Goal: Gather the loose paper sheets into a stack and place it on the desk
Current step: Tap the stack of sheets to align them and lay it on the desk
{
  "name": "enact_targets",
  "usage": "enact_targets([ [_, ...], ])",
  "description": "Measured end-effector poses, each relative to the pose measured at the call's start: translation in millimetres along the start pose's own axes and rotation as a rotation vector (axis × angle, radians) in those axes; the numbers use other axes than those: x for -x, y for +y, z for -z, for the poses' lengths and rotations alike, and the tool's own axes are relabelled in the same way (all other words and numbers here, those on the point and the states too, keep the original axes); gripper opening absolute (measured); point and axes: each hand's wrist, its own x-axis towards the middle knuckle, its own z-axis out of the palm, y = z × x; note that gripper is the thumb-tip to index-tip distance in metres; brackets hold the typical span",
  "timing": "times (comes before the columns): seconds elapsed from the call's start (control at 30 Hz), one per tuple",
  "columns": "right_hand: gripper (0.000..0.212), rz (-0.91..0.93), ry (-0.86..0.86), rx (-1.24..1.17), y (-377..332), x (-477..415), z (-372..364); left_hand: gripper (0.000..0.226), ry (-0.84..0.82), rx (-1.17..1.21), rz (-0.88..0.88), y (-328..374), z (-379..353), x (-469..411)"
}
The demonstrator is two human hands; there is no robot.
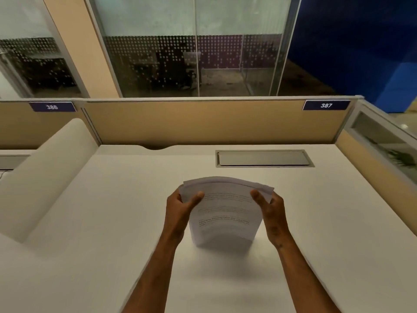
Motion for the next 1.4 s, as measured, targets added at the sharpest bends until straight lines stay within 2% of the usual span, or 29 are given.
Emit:
enact_targets([
  [0.07, 0.059, 0.058, 0.054, 0.022, -8.9, -4.1, -4.0, 0.048, 0.067, -0.015, -0.028, 10.9, -12.9, -4.6],
  [0.17, 0.067, 0.049, 0.152, 0.07, -14.0, -11.9, -9.6, 0.05, 0.215, -0.041, 0.024, 17.6, -28.9, -10.7],
  [0.27, 0.052, 0.007, 0.191, 0.097, -9.1, -17.7, -11.6, 0.044, 0.281, -0.076, 0.049, 18.3, -36.4, -12.9],
  [0.4, 0.038, -0.015, 0.176, 0.107, -2.8, -21.0, -12.3, 0.032, 0.281, -0.113, 0.07, 17.2, -40.3, -13.8],
  [0.5, 0.045, 0.022, 0.093, 0.096, -1.6, -21.9, -9.1, 0.044, 0.223, -0.142, 0.086, 15.1, -38.0, -14.8],
  [0.6, 0.044, -0.007, -0.052, 0.067, 8.3, -21.3, 1.2, 0.056, 0.048, -0.141, 0.073, 0.8, -23.5, -10.3],
  [0.63, 0.037, -0.046, -0.09, 0.083, 13.4, -21.1, 4.1, 0.054, 0.004, -0.141, 0.085, -6.4, -18.6, -7.9],
  [0.7, 0.019, -0.117, -0.149, 0.138, 25.1, -21.6, 7.5, 0.031, -0.037, -0.163, 0.129, -19.6, -13.3, -4.4],
  [0.73, 0.017, -0.141, -0.167, 0.162, 29.9, -22.0, 8.3, 0.02, -0.041, -0.173, 0.14, -23.2, -13.6, -3.0],
  [0.87, 0.013, -0.159, -0.162, 0.149, 30.9, -22.0, 13.2, 0.019, -0.065, -0.14, 0.141, -19.5, -13.8, -1.3],
  [1.03, 0.017, -0.228, -0.217, 0.074, 40.0, -10.0, 21.3, 0.027, -0.097, -0.149, 0.181, -33.0, -8.8, 6.6],
  [1.13, 0.015, -0.291, -0.208, 0.076, 50.9, -5.9, 17.2, 0.024, -0.042, -0.146, 0.229, -44.9, -14.3, 14.2],
  [1.23, 0.014, -0.276, -0.218, 0.099, 44.2, -11.1, 16.5, 0.011, -0.018, -0.152, 0.247, -45.2, -16.0, 11.2],
  [1.33, 0.037, -0.288, -0.302, 0.063, 36.2, -16.0, 33.8, 0.006, 0.032, -0.041, 0.263, -38.7, -11.6, 2.0],
  [1.4, 0.04, -0.319, -0.349, -0.003, 39.2, -14.9, 53.3, 0.011, 0.119, 0.118, 0.287, -30.8, -9.7, -5.0],
])
